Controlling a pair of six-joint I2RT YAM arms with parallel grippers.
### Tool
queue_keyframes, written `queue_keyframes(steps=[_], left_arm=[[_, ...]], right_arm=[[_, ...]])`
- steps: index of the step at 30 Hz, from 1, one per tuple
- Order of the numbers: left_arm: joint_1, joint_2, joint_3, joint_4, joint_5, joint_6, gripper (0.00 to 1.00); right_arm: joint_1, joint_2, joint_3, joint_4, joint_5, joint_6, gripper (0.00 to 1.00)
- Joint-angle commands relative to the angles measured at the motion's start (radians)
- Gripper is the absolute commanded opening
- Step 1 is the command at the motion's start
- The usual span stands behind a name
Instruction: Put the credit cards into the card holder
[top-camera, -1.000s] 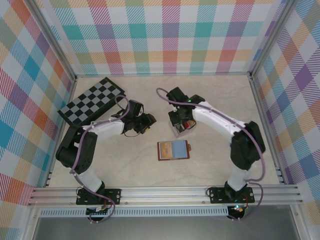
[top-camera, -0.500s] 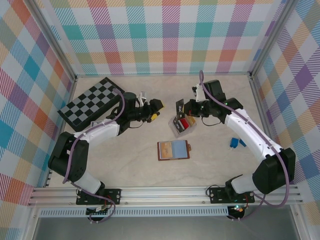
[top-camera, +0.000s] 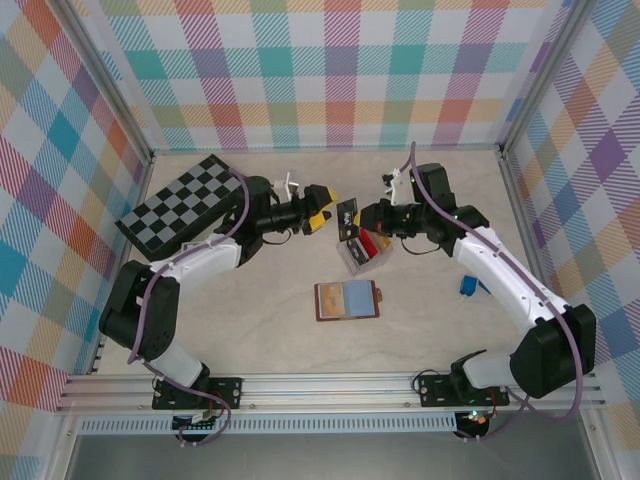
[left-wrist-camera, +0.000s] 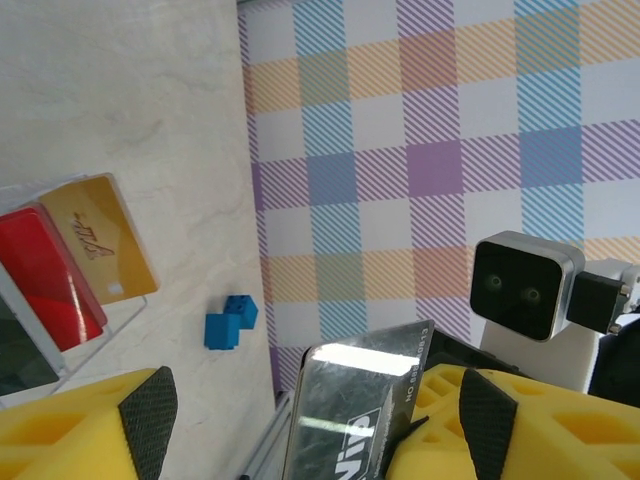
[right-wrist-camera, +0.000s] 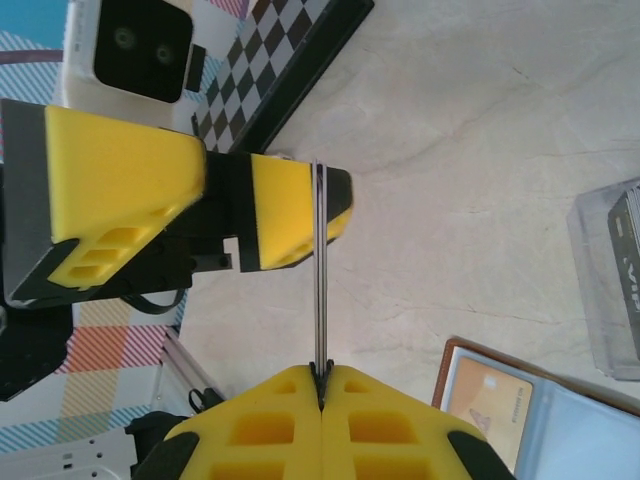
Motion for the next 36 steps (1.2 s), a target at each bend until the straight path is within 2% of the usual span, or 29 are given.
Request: queue_keyframes(steps=[1,6,11,14,20,23,29,36], left_arm=[[-0.010,0.014,0.012,0.113,0.048,-0.057,0.77],[-0.022,0.018,0.017,0.118,0.073,-0.053,0.76],[-0.037,0.037,0.034,0.121,0.105,-0.055,0.70],[-0.041,0.030,0.034,0.142,0.115,-0.062,0.57],[-0.044,0.002,0.027,0.142,0.118,-0.055,0.13],[-0.044,-0.009,0.018,0.130,0.100,-0.052,0.03],[-0.047,-0.001,0.026,0.143,0.102,-0.065,0.01],[-0.052,0.022,0.032,0.224,0.104,-0.127,0.03]], right_arm=[[-0.018,-0.015,-0.026,0.096,-0.091,0.054,0.05],[-0.030,-0.008,-0.043,0.156,-0.143,0.096,0.05],[-0.034,0.003,-0.069,0.233,-0.194,0.136,0.05],[-0.036,0.013,-0.065,0.199,-0.161,0.122,0.06],[-0.062,0.025,-0.094,0.196,-0.146,0.133,0.10],[-0.065,0.017,-0.094,0.196,-0.163,0.131,0.14],[-0.064,0.033,-0.086,0.242,-0.298,0.145,0.32],[-0.065,0.086,-0.074,0.240,-0.321,0.138,0.31]])
